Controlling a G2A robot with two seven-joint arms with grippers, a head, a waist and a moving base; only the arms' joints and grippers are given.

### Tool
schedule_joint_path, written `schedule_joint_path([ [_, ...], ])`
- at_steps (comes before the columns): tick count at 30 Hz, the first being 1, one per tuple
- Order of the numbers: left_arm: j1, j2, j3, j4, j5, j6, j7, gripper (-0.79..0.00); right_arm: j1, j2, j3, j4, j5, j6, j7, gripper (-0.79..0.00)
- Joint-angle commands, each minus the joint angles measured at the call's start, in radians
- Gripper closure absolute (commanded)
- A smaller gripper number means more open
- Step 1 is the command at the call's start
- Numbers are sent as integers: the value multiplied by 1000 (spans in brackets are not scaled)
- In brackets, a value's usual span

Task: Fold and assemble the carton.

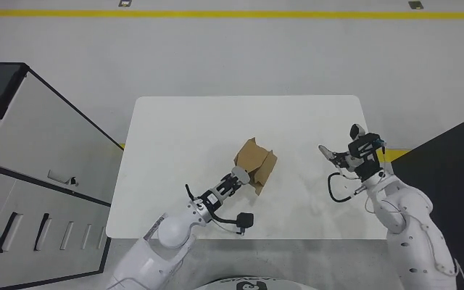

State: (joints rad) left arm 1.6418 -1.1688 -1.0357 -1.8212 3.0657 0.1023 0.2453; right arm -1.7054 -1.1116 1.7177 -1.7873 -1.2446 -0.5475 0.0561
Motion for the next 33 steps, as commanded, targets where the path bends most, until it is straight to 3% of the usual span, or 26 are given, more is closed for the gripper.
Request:
schedule_joint_path([
  [1, -1, 6, -14, -1, 3, 7, 53, 0, 11, 6, 22, 11, 41, -94, 29, -785],
  [6, -19, 19, -41, -9, 5, 16, 158, 0, 50, 21, 55, 30, 143, -236, 120, -785],
  [17, -30, 19, -35, -21, -48, 20, 197, 0, 52, 22, 44, 58, 201, -266, 152, -785],
  [22, -50, 34, -67, -36, -42, 74, 346, 0, 101, 47, 11, 191, 548, -465, 378, -785],
  [27, -56, 49, -102, -34, -39, 88, 449, 0, 170, 102, -33, 245, 979, -463, 753, -785],
  [33, -64, 60, -113, -27, -38, 130, 527, 0, 222, 183, -114, 220, 1269, -282, 934, -785],
])
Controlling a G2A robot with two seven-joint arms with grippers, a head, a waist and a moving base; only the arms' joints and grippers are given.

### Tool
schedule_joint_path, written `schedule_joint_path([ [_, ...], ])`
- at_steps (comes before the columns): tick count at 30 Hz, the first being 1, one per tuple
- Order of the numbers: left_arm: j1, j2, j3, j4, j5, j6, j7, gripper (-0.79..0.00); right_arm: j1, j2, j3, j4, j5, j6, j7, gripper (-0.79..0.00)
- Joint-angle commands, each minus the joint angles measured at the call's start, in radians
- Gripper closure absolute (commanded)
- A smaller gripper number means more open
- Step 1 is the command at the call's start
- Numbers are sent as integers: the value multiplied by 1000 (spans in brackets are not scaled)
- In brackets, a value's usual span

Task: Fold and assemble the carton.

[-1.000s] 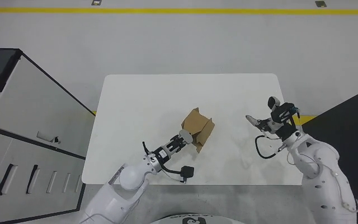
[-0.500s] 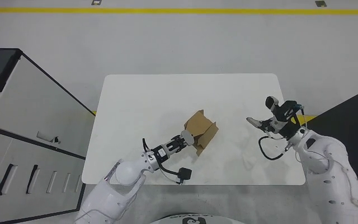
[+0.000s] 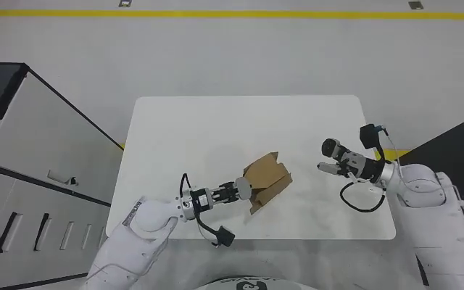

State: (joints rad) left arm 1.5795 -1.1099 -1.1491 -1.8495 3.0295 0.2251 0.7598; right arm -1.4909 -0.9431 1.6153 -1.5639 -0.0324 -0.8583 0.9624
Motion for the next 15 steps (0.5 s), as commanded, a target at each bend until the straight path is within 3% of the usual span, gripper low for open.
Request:
schedule_joint_path([
  [1, -3, 3, 1, 2, -6, 14, 24, 0, 12, 28, -27, -3, 99, 54, 54, -785],
  [3, -8, 5, 4, 6, -13, 23, 45, 0, 29, 55, -59, -2, 181, 106, 106, -785],
  [11, -11, 6, 6, 9, -12, 26, 45, 0, 27, 55, -60, -4, 185, 108, 100, -785],
  [15, -19, 6, 18, 8, -63, 43, 65, 0, 31, 54, -148, 16, 389, 176, 176, -785],
])
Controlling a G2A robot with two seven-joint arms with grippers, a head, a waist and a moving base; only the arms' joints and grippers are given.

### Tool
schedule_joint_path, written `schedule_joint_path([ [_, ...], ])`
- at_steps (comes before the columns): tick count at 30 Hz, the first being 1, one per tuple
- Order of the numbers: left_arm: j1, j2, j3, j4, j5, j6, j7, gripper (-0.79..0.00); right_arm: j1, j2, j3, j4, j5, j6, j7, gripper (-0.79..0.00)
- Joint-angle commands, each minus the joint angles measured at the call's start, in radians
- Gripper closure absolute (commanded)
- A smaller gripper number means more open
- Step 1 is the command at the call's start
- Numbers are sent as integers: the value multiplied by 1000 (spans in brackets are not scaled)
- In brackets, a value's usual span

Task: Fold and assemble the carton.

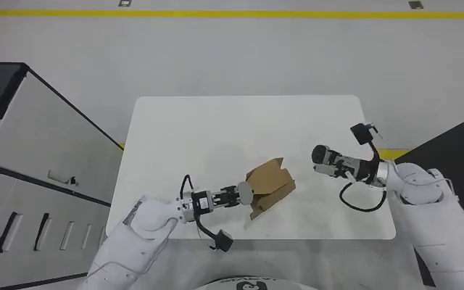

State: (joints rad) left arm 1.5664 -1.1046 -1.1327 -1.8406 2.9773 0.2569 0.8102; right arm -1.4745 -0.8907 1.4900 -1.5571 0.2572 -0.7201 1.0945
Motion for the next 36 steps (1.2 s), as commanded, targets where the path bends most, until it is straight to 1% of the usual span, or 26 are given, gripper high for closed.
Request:
schedule_joint_path([
  [1, -13, 2, 3, -5, -21, 22, 33, 0, 22, 2, -47, 22, 191, 71, 76, -785],
  [4, -32, 5, 0, -3, -40, 39, 68, 0, 67, 8, -80, 55, 354, 168, 173, -785],
  [7, -47, 8, 4, -1, -49, 52, 107, 0, 97, 11, -93, 83, 465, 230, 236, -785],
  [11, -52, 12, 8, -1, -56, 58, 130, 0, 125, 13, -104, 101, 518, 284, 290, -785],
  [15, -50, 15, 6, 1, -74, 62, 119, 0, 140, 14, -117, 101, 521, 317, 323, -785],
  [21, -49, 19, 1, 3, -114, 65, 112, 0, 141, 14, -138, 77, 511, 316, 322, -785],
  [36, -66, 28, 11, 9, -136, 67, 112, 0, 137, 22, -179, 35, 507, 316, 322, -785],
])
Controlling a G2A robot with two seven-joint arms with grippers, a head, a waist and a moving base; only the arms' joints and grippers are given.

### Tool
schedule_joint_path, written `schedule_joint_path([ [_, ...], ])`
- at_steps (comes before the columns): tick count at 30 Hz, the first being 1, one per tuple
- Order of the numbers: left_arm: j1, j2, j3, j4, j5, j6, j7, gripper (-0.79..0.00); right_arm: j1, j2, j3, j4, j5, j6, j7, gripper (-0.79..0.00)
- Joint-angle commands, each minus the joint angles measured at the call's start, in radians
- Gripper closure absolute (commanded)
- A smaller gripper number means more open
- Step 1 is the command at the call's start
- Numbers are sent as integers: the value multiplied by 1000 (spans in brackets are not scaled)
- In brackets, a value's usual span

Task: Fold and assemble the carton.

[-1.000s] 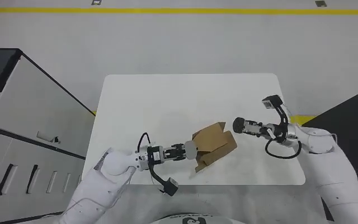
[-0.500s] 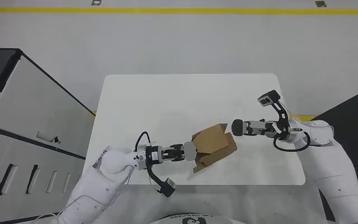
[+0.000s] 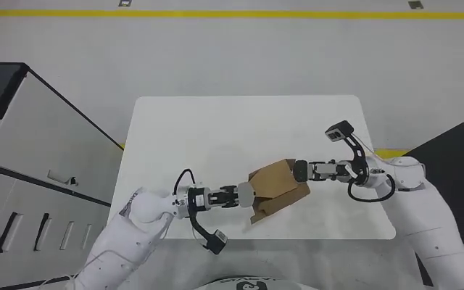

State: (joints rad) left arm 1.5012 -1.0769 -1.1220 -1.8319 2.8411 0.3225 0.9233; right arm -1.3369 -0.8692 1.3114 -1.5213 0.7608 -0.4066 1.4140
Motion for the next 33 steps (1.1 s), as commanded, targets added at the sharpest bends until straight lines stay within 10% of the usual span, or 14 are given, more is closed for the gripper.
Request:
schedule_joint_path([
  [1, -1, 1, 1, 1, 0, 1, -4, 0, -1, 2, -2, -1, 5, 6, 6, -785],
  [12, -9, 7, 6, 1, 7, 5, -18, 0, -3, 7, -18, -5, 31, 46, 46, -773],
  [33, -26, 18, 40, -7, 8, 16, 18, 0, -2, 2, -42, -11, 31, 85, 85, -382],
])
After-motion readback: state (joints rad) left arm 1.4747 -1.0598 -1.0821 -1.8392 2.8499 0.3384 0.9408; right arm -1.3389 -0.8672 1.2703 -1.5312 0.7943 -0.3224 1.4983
